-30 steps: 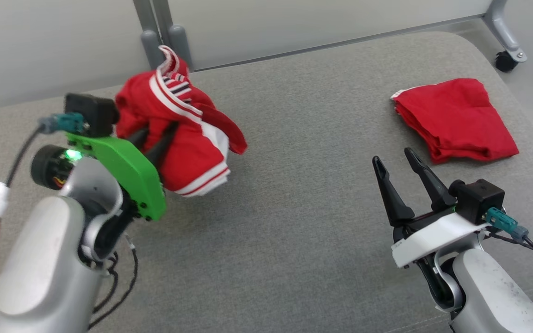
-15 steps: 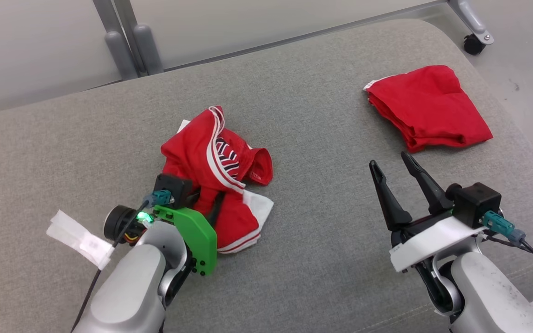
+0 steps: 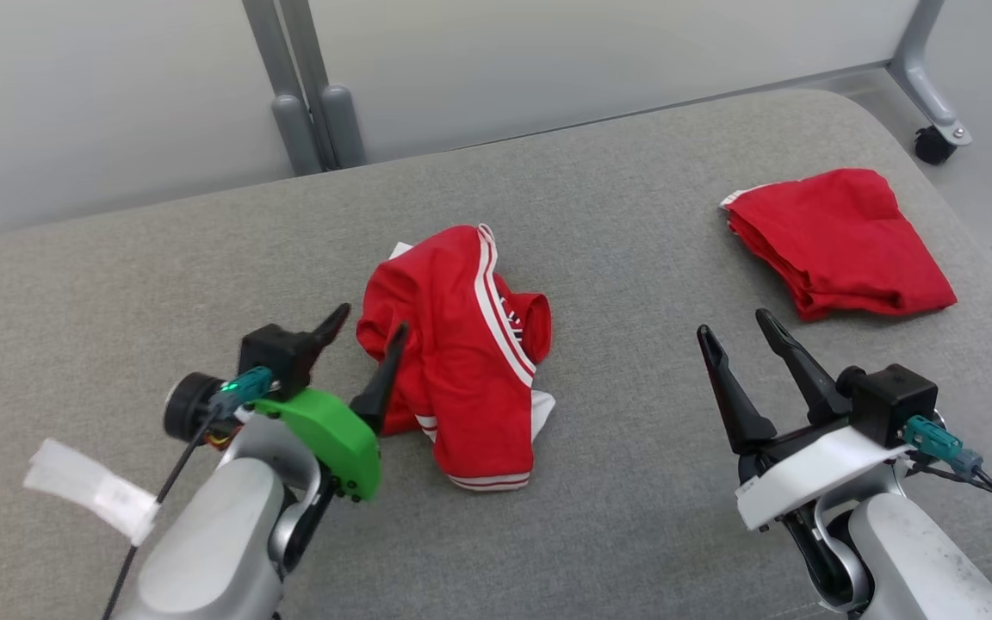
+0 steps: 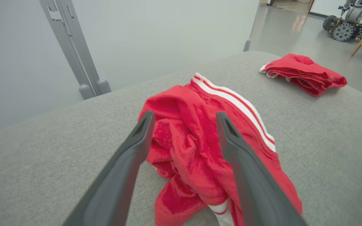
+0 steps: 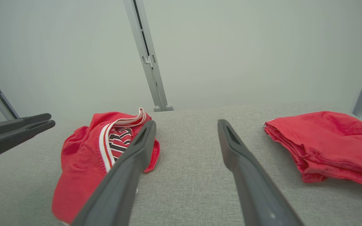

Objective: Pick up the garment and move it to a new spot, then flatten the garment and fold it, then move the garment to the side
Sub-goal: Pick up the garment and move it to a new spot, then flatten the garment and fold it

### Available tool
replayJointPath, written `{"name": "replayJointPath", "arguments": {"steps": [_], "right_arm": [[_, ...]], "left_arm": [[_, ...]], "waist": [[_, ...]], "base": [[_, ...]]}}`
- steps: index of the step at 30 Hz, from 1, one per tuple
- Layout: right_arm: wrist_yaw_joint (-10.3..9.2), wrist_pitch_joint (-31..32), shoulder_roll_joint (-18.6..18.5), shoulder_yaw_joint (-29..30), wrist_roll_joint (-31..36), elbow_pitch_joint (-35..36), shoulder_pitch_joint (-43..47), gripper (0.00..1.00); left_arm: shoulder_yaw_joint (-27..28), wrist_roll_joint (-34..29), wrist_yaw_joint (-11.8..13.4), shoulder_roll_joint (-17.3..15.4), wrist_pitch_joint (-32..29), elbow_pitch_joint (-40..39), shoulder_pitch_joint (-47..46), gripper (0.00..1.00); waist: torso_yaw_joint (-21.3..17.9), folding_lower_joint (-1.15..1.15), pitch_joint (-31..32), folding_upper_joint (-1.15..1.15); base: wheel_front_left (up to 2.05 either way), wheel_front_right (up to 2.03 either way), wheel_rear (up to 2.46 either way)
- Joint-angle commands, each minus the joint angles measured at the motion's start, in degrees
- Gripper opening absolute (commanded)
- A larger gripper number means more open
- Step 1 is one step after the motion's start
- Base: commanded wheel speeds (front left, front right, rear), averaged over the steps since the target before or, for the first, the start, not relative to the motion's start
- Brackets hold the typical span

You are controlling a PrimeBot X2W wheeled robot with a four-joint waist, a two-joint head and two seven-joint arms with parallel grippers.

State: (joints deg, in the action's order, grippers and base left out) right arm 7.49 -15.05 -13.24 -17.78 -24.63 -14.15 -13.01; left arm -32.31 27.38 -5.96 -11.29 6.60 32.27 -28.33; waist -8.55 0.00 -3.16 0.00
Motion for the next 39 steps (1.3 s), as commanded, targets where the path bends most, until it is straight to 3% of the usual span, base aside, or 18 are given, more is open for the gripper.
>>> {"name": "replayJointPath", "arguments": {"steps": [1, 6, 12, 16, 25, 39], "right_arm": [[0.00, -0.2, -0.2, 0.1, -0.3, 0.2, 1.0, 1.00], [0.00, -0.2, -0.1, 0.6, -0.2, 0.8, 2.3, 1.00], [0.00, -0.2, 0.1, 2.6, 0.4, 2.1, 4.0, 1.00], [0.00, -0.2, 0.1, 4.3, 1.4, 2.6, 5.2, 1.00], [0.00, -0.2, 0.7, 7.1, 3.0, 1.8, 6.9, 1.00], [0.00, -0.2, 0.3, 5.5, 2.6, 0.6, 5.6, 1.00]], "left_arm": [[1.3, 0.1, 1.5, -1.7, 1.1, -2.0, 2.0, 1.00], [5.9, 2.5, 6.5, -5.3, 3.4, -9.8, 9.4, 1.00], [12.2, 4.9, 12.3, -6.9, 7.2, -18.5, 19.2, 1.00], [14.8, 3.7, 13.7, -7.1, 8.3, -22.5, 23.9, 1.00], [19.3, -1.2, 12.5, -4.9, 8.6, -22.7, 28.7, 1.00], [23.2, -5.5, 8.9, -1.1, 8.6, -21.7, 28.7, 1.00]], "waist": [[2.1, 0.00, 1.9, 0.00], [3.3, 0.00, 2.8, 0.00], [4.5, 0.00, 3.2, 0.00], [5.2, 0.00, 3.3, 0.00], [5.6, 0.00, 3.2, 0.00], [5.7, 0.00, 3.4, 0.00]], "base": [[0.00, 0.00, 0.00], [0.00, 0.00, 0.00], [0.00, 0.00, 0.00], [0.00, 0.00, 0.00], [0.00, 0.00, 0.00], [0.00, 0.00, 0.00]]}}
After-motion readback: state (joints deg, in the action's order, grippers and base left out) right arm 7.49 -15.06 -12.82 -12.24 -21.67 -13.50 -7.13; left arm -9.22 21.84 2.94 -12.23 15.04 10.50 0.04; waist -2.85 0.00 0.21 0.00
